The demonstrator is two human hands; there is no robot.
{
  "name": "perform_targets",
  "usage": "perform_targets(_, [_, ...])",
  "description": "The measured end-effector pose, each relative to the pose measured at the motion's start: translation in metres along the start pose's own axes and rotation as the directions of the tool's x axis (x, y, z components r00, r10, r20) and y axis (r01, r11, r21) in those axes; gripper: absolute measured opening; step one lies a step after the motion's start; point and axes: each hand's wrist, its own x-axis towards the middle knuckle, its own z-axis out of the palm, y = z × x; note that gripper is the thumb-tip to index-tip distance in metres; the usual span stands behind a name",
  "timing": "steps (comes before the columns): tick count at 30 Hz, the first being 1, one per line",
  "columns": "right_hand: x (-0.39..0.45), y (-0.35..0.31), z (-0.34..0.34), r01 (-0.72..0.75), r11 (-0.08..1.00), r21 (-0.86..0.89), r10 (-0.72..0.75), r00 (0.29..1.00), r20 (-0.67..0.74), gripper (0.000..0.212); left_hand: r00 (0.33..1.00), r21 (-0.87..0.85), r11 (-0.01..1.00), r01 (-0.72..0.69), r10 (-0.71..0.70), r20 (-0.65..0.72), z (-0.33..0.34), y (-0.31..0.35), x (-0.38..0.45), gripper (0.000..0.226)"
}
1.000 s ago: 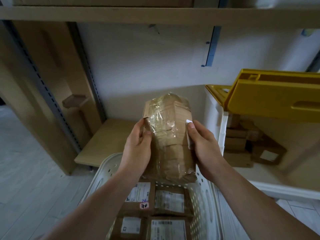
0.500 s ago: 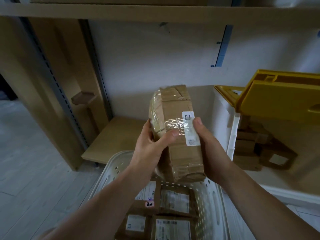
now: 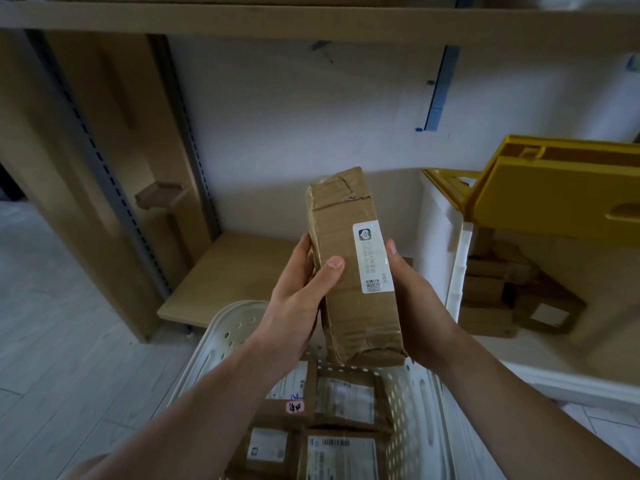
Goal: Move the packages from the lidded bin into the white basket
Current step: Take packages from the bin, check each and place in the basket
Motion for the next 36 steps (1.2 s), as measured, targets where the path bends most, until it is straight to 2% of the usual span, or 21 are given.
perform_targets(5, [0.002,0.006,-0.005,-0.015,0.998,-0.058,0.015,1.000,-0.004,0.063,1.000,0.057,0.998,-0.002,0.003,-0.017,0.002,0.000,-0.001,0.053])
perform_targets(10, [0.002,0.007,-0.008,-0.003,0.997,-0.074,-0.003,0.997,-0.073,0.061,0.998,0.129,0.992,-0.009,0.017,-0.059,0.006,0.002,-0.002,0.051])
perform_targets(13, [0.001,0.005,-0.008,-0.002,0.998,-0.062,-0.008,0.988,-0.152,0.066,0.991,0.167,0.986,0.003,0.019,-0.130,0.004,0.006,-0.002,0.032])
perform_targets(15, [0.001,0.004,-0.007,0.012,0.998,-0.069,-0.025,0.980,-0.196,0.056,0.988,0.114,0.992,0.048,-0.030,-0.155,0.003,0.010,-0.003,0.026])
perform_targets(16, [0.000,0.004,-0.005,0.024,0.998,-0.064,-0.038,0.973,-0.228,0.049,0.987,0.069,0.995,0.078,-0.067,-0.148,0.002,0.012,-0.004,0.029])
perform_targets(20, [-0.001,0.002,-0.002,0.094,0.993,-0.065,-0.110,0.935,-0.336,0.030,0.982,-0.021,0.987,0.160,-0.162,-0.099,-0.002,0.019,-0.009,0.068])
perform_targets(22, [-0.002,-0.002,-0.001,0.119,0.990,-0.077,-0.139,0.926,-0.352,0.025,0.983,-0.037,0.986,0.160,-0.163,-0.090,-0.005,0.021,-0.010,0.067])
perform_targets(27, [-0.001,-0.011,-0.002,0.126,0.991,-0.052,-0.136,0.935,-0.327,0.026,0.982,-0.152,0.975,0.164,-0.176,-0.073,-0.010,0.018,-0.008,0.063])
perform_targets(31, [-0.005,-0.012,0.001,-0.059,0.998,0.020,0.061,0.984,-0.168,0.045,0.977,-0.243,0.952,0.185,-0.205,-0.057,-0.008,0.011,-0.007,0.062])
perform_targets(33, [-0.007,-0.013,0.000,-0.091,0.995,0.031,0.095,0.987,-0.130,0.038,0.976,-0.265,0.944,0.196,-0.214,-0.039,-0.007,0.008,-0.006,0.061])
perform_targets(36, [-0.010,-0.013,-0.002,-0.093,0.996,0.017,0.095,0.985,-0.146,0.030,0.971,-0.258,0.939,0.228,-0.239,-0.012,-0.008,0.005,-0.005,0.062])
